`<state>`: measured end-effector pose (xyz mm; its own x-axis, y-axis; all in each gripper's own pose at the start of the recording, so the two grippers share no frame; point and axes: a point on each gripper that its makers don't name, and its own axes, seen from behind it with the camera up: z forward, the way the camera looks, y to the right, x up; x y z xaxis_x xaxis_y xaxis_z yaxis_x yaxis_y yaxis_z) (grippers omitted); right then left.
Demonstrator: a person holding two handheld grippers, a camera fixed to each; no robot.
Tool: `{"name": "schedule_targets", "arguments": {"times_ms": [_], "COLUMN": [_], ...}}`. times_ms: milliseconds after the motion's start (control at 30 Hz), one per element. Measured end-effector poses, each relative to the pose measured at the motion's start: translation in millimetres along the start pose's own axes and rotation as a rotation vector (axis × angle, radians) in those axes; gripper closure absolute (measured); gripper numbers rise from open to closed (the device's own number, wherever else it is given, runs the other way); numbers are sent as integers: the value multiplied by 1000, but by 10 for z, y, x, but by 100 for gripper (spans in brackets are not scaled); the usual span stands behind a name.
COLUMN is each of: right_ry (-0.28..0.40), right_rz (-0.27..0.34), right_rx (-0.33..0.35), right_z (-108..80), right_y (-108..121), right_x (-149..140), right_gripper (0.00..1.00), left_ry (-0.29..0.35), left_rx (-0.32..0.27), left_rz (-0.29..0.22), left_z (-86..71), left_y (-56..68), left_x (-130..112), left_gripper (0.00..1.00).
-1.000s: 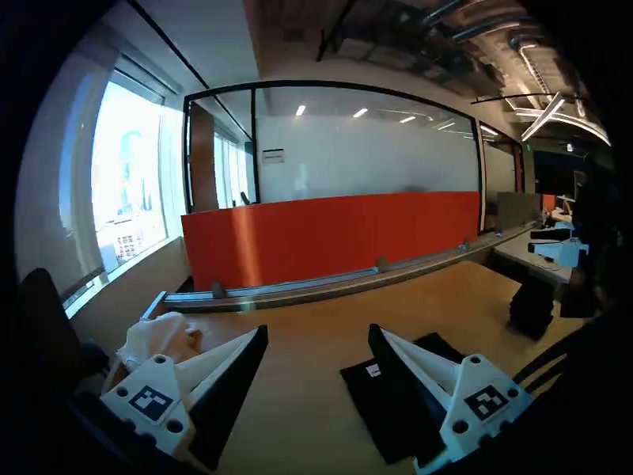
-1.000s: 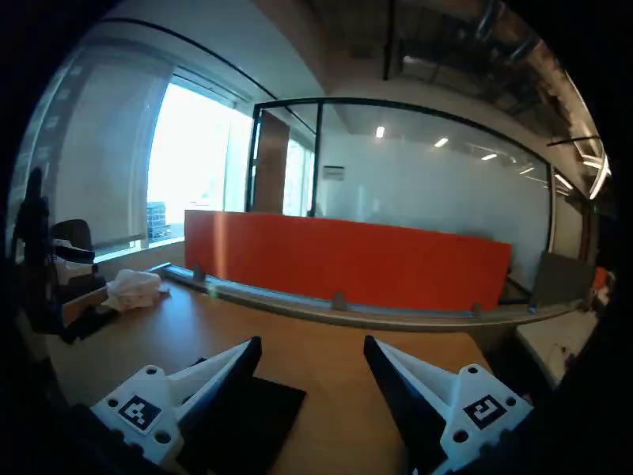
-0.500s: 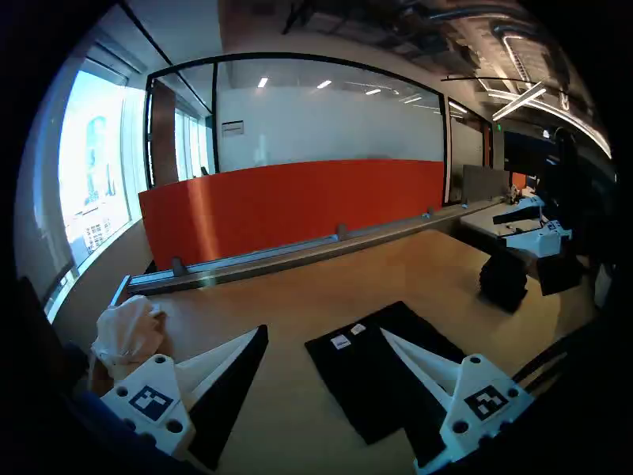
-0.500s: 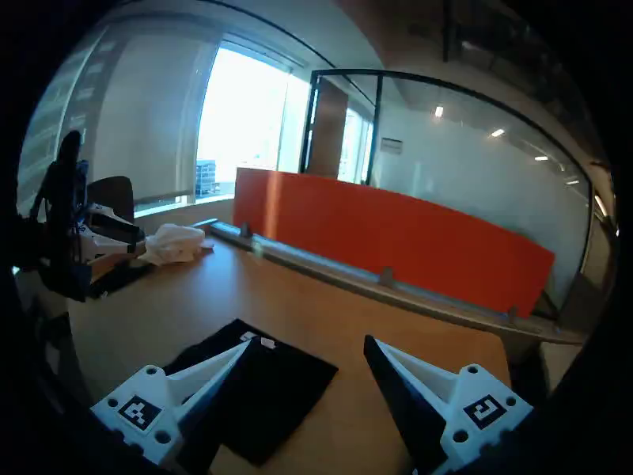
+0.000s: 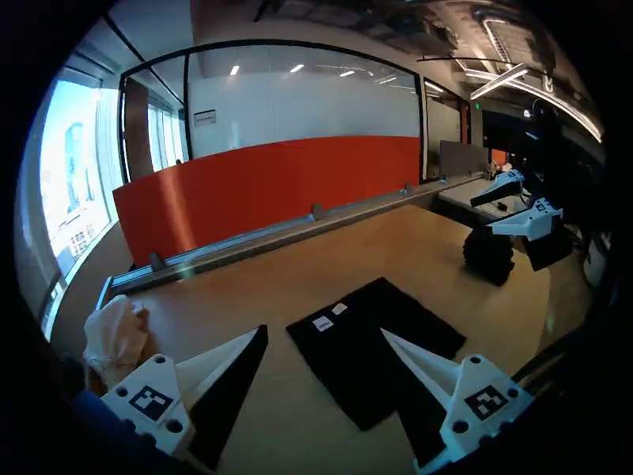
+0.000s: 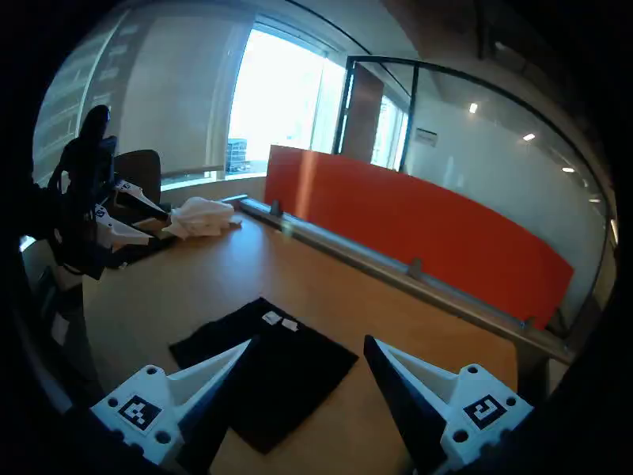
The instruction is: Fold towel
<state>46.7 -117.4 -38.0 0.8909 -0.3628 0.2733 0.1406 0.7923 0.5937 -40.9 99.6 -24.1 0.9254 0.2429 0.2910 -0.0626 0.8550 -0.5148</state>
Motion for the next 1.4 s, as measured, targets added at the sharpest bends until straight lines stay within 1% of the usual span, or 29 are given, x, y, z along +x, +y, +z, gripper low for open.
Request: {"name": "schedule_targets", "arguments": {"times_ms": [67, 367, 667, 967, 1067, 1167, 1400], "right_ry": [-10, -46, -101, -170, -194, -221, -275], "right_rz": [1, 27, 18, 33, 32, 28, 18], "right_rx": [4, 18, 44, 68, 78, 91, 112], "right_z": [32, 199, 363, 523, 557, 584, 590], "right_y": [-29, -149, -281, -418, -462, -507, -585], "right_x": [-76, -455, -910, -1373, -1513, -1650, -1938], "right_gripper": [0, 0, 0, 0, 0, 0, 0], "left_ry": [-11, -48, -96, -180, -213, -244, -303], "left_rx": [-2, -42, -67, -83, -98, -113, -130], "left_rz": [3, -12, 7, 36, 40, 44, 50], "left_z": [27, 207, 396, 571, 619, 656, 702], "left_y": [19, 216, 364, 471, 522, 568, 623], "left_x": [-77, -423, -808, -1282, -1439, -1585, -1876], "left_gripper": [6, 6, 6, 6, 6, 6, 6]}}
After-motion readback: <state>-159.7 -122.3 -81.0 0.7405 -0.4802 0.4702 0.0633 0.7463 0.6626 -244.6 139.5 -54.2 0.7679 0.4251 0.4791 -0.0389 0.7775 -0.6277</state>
